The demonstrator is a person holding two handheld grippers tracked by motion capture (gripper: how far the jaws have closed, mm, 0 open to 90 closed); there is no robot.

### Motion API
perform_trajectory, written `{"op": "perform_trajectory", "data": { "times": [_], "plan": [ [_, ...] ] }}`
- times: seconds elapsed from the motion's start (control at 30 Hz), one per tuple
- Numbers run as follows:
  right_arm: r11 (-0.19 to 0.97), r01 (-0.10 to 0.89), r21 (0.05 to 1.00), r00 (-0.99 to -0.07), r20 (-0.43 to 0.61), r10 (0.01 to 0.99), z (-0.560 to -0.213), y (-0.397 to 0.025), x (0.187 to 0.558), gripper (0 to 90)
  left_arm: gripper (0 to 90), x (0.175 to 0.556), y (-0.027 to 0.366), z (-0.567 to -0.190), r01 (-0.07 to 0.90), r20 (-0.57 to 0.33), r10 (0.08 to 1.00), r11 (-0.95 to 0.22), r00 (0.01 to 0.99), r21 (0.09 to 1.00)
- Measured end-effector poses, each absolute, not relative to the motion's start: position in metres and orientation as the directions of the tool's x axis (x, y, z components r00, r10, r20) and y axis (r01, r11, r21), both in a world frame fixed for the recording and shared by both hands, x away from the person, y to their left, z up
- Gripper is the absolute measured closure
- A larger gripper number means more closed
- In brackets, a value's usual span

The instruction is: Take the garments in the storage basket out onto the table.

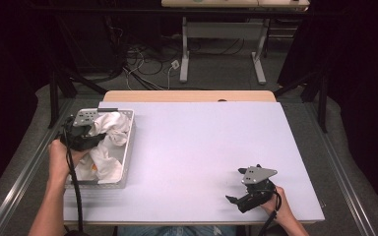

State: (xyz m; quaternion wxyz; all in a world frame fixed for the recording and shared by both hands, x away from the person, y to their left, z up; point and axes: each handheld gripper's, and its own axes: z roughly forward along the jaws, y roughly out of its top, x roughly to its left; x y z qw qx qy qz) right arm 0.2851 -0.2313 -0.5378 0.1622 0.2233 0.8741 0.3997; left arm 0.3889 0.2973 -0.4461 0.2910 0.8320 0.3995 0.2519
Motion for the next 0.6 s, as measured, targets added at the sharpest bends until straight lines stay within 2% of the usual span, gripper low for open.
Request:
{"op": "perform_trajectory", "data": {
  "times": [0.6],
  "plan": [
    [0.584, 0.260, 0.769, -0.846, -0.109, 0.521, -0.5381, -0.2308, 0.2853, 1.5, 68.7, 0.3837, 0.2959, -0.4377, 0.490, 0.196, 0.817, -0.497, 0.542, 0.716]
  ]
}}
